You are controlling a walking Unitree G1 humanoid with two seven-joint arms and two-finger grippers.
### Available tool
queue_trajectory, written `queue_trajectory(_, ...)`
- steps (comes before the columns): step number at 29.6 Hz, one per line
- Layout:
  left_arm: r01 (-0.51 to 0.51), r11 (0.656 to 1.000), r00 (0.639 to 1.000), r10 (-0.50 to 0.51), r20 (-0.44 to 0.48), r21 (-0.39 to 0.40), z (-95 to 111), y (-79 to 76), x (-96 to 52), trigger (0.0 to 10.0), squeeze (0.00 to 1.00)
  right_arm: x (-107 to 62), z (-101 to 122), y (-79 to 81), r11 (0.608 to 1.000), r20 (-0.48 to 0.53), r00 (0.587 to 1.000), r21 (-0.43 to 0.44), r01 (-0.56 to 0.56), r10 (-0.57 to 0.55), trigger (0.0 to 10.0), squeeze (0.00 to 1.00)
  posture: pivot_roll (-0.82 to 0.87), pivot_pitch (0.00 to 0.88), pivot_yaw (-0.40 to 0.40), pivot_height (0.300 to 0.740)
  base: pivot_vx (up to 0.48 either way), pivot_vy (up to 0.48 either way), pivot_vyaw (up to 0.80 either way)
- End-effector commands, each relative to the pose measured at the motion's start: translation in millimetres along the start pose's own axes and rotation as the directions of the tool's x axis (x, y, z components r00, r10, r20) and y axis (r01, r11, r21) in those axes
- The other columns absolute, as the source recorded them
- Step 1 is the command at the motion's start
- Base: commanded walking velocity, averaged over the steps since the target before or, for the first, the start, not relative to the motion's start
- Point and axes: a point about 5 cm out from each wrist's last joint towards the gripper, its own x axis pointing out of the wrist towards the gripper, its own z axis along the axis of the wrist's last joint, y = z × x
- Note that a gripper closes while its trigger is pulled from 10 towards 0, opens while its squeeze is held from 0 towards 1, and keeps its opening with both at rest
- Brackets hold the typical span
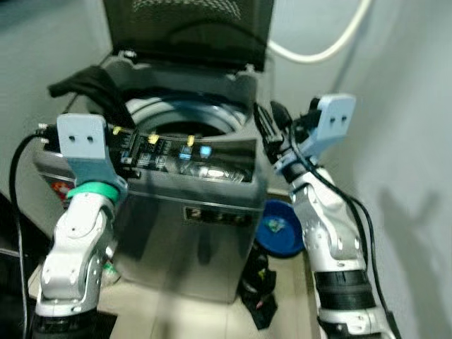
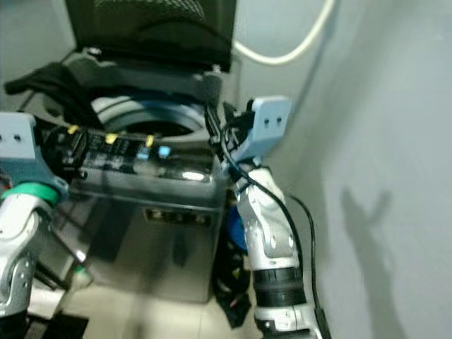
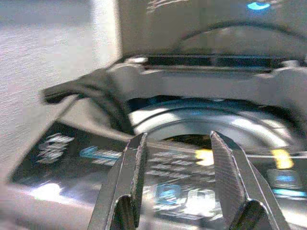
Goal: Clothes washing
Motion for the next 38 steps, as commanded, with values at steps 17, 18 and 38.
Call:
queue_trajectory(17, 0.012, 1.000, 1.000, -0.012, -0.016, 0.006, -4.0, -1.6, 1.0, 10.0, 0.00, -2.5, 0.6, -0.9, 0.999, 0.010, 1.000, 0.033, 0.001, -0.002, 10.0, 0.00, 0.12, 0.005, 0.038, 0.740, 0.000, 0.000, 0.77)
queue_trajectory(18, 0.011, 1.000, 1.000, -0.011, -0.018, 0.005, -4.2, -1.9, 1.2, 10.0, 0.00, -2.8, 0.7, -1.4, 0.999, 0.011, 1.000, 0.035, 0.004, -0.004, 10.0, 0.00, 0.12, 0.005, 0.038, 0.740, 0.000, 0.000, 0.77)
queue_trajectory(38, 0.007, 1.000, 0.999, -0.006, -0.033, 0.011, -8.1, 0.0, 0.1, 10.0, 0.00, -4.5, -1.4, -5.0, 0.999, 0.002, 1.000, 0.035, 0.017, -0.018, 10.0, 0.00, 0.13, 0.021, 0.039, 0.740, 0.000, 0.000, 0.77)
